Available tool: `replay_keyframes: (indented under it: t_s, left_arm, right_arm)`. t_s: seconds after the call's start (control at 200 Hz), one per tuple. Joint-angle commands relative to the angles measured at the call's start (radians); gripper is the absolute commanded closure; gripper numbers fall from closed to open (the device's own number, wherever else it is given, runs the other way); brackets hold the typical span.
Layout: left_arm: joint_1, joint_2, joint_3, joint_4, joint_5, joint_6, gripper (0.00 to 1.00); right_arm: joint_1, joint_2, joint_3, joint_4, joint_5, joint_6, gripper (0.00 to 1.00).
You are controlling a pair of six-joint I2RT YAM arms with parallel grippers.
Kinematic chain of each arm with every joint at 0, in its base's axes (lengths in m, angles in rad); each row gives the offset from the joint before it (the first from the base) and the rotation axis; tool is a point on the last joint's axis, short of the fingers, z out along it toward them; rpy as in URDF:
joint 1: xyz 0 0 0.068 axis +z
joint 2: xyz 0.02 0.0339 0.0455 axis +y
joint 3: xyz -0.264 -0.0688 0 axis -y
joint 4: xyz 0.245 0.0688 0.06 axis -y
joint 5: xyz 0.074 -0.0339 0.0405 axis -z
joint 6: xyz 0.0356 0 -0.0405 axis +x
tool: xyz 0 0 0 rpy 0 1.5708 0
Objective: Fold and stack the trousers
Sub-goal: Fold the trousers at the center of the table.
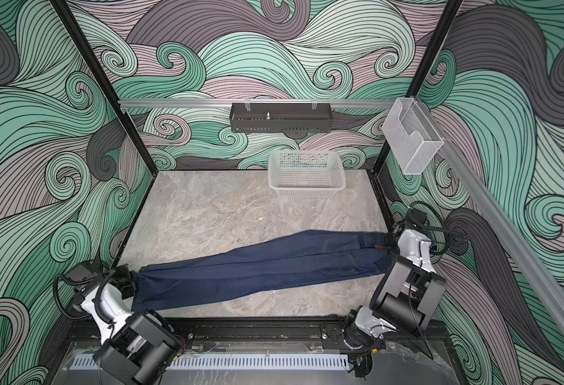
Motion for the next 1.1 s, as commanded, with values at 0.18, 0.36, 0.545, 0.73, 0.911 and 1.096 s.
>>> replay_keyframes:
  t_s: [0.18,0.36,0.545,0.73,0.911,1.096]
  left_arm:
    - [-0.022,0.275,0.377,0.207,0.173,-0.068,1.00]
    - [-0.027,0.220,0.310,0.237,0.145,-0.044,1.00]
    - [0.026,0.144,0.161,0.183,0.131,0.019,1.00]
    - [0.162,0.048,0.066,0.106,0.159,0.067,1.00]
    - [0.191,0.017,0.048,0.089,0.221,0.040,1.00]
    - [0.191,-0.006,0.065,0.029,0.229,0.045,1.00]
  right_arm:
    - [0.118,0.118,0.342,0.073,-0.055,0.077,1.00]
    - [0.118,0.108,0.242,0.138,-0.005,0.033,1.00]
    - [0.095,0.071,0.060,0.230,0.040,-0.032,1.00]
    - [0.045,0.013,-0.034,0.266,0.074,-0.081,1.00]
    - [0.033,-0.034,-0.064,0.270,0.068,-0.082,1.00]
    - [0.033,-0.099,-0.076,0.240,0.080,-0.071,1.00]
